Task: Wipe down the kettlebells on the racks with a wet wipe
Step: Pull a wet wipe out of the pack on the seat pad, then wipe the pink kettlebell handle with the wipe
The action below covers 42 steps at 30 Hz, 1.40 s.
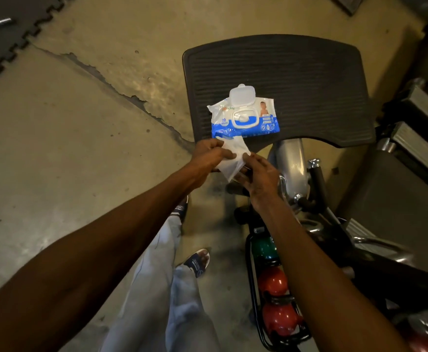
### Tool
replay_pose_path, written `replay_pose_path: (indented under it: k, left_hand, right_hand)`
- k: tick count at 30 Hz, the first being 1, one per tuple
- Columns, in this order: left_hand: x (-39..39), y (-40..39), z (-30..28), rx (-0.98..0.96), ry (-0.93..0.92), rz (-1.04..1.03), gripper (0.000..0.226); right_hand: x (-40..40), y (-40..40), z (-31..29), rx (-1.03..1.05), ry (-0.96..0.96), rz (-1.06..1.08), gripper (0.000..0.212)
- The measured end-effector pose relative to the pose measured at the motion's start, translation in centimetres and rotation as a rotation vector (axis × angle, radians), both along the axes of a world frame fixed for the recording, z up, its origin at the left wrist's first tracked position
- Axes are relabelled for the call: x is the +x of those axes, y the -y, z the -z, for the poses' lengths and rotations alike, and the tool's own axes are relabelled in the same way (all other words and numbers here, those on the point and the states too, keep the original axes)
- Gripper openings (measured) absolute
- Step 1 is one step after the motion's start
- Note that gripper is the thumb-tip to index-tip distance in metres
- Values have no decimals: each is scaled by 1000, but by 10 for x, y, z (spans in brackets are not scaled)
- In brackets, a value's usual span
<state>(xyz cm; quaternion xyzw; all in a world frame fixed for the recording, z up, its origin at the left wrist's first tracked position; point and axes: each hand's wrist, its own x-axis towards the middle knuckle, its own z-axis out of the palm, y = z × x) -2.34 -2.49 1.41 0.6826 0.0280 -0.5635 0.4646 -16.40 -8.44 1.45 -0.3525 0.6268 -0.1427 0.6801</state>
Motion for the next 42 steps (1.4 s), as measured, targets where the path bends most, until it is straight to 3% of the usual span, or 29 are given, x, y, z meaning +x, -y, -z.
replay_pose_path:
  k: [8,12,16,19,22,26,31,33,36,42]
  left_hand:
    - [-35,-79,-40,-87,162,183,44]
    - [-60,-123,-58,-125,168,130,24]
    - [-82,-158,-76,-100,106,57,16]
    - [-100,-177,-101,-92,-8,-47,27]
    - [-116,-196,-120,-80,-106,-52,18]
    - [-132,-219,-128,-63,53,111,25]
    - [-148,-240,-137,-103,241,172,30]
    - [-155,-246,-137,-114,300,198,36]
    - [-168,-259,-139,-114,412,257,38]
    - [-197,-300,-148,-163,729,438,34]
  right_hand:
    - [-46,-67,-40,-79,63,-165,19]
    - [-77,-99,-61,-67,147,-235,22]
    - [-109,-124,-76,-270,99,-369,22]
    - [-133,-141,-84,-285,162,-351,14]
    - [-152,-157,-95,-341,174,-374,12]
    - [-166,-181,-109,-307,140,-329,19]
    - [-179,-209,-123,40,234,-100,31]
    - [-185,-224,-130,3,202,-149,37]
    - [-196,-243,-139,-143,179,-232,28]
    - [-217,-283,-140,-378,99,-124,30]
